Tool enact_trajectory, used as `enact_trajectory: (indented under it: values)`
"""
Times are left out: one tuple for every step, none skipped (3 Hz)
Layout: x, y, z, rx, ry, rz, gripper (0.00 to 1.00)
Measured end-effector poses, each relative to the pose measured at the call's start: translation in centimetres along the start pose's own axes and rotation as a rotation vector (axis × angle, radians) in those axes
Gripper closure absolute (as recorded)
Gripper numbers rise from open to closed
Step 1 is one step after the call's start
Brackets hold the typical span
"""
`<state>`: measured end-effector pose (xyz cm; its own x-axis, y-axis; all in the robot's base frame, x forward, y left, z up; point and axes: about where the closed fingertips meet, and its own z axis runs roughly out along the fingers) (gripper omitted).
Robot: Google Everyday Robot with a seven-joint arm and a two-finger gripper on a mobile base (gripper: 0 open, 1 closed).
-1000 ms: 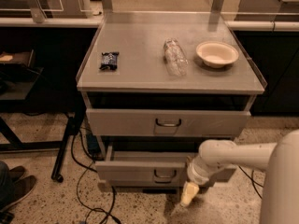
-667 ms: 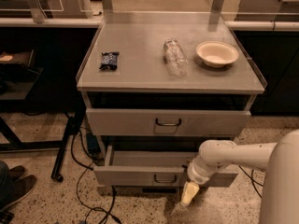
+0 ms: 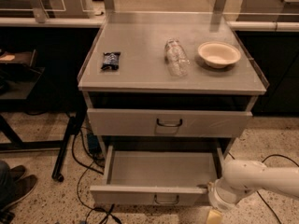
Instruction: Open middle drawer
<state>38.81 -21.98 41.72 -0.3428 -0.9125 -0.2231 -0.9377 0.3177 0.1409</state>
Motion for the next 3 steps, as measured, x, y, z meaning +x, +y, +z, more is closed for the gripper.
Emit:
enact_trajectory:
  values:
    - [-0.5, -0.8, 0.4, -0.001, -0.009, -0.013, 0.00]
    - [1.3, 0.7, 0.8, -0.043, -0.003, 0.020, 0.00]
    - [1.3, 0.7, 0.8, -0.043, -0.003, 0.020, 0.00]
